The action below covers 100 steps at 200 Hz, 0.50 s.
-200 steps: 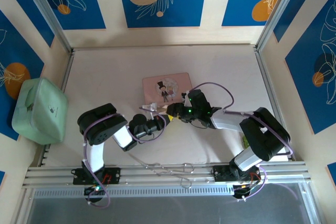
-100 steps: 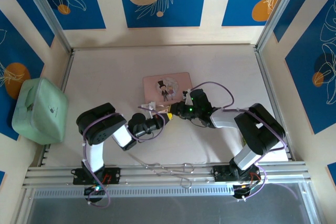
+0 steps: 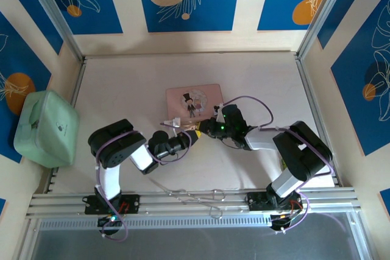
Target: Unlock the padlock with the key
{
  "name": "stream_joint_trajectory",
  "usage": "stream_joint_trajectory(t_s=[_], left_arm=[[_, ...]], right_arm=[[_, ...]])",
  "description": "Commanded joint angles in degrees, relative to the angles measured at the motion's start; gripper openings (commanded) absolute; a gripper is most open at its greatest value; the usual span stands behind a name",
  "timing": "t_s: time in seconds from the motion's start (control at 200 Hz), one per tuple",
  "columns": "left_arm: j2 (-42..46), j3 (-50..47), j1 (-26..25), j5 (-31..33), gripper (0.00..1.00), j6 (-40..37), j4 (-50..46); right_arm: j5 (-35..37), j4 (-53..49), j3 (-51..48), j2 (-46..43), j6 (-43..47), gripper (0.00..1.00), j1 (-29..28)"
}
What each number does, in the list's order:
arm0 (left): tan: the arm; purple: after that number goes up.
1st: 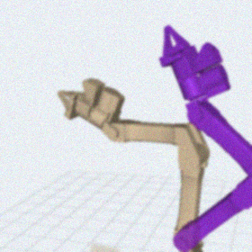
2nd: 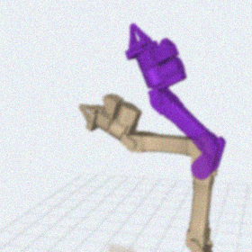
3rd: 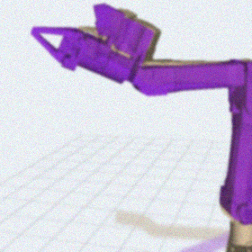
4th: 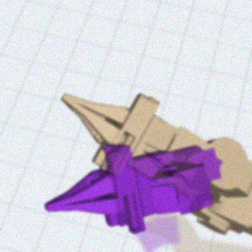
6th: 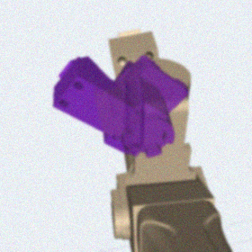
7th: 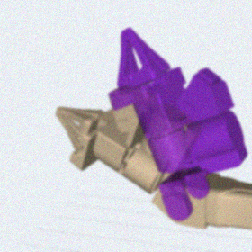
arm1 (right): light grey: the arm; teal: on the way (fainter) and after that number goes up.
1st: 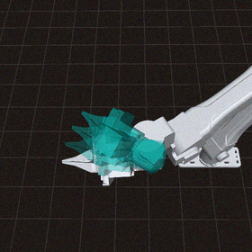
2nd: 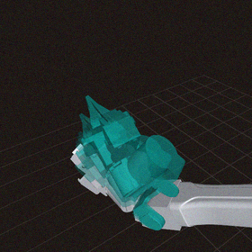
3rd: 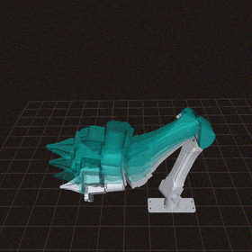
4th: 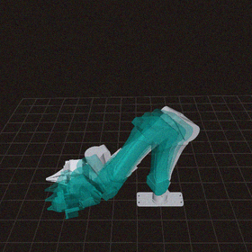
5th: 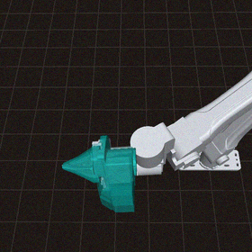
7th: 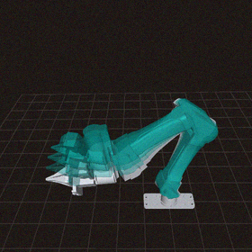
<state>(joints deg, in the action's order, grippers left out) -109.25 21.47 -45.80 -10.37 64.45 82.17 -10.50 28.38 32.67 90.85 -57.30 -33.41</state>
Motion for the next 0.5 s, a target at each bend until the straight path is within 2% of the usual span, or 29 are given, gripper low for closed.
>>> stream_joint_trajectory(t_s=[0.0, 0.325, 0.495], left_arm=[[1.25, -1.45, 0.62, -0.62, 0.37, 2.33, -1.49], [-0.13, -0.35, 0.98, -1.13, 0.21, 4.79, -1.49], [-1.03, 0.76, 1.37, -2.23, 0.06, 5.76, -1.44]], right_arm=[[2.01, -2.76, -2.48, -1.01, -5.1, 0.0, -1.37], [7.43, -4.49, -2.63, -2.98, -6.25, 0.0, -3.9], [6.12, -3.93, -1.87, -1.24, -6.16, 0.0, -4.65]])
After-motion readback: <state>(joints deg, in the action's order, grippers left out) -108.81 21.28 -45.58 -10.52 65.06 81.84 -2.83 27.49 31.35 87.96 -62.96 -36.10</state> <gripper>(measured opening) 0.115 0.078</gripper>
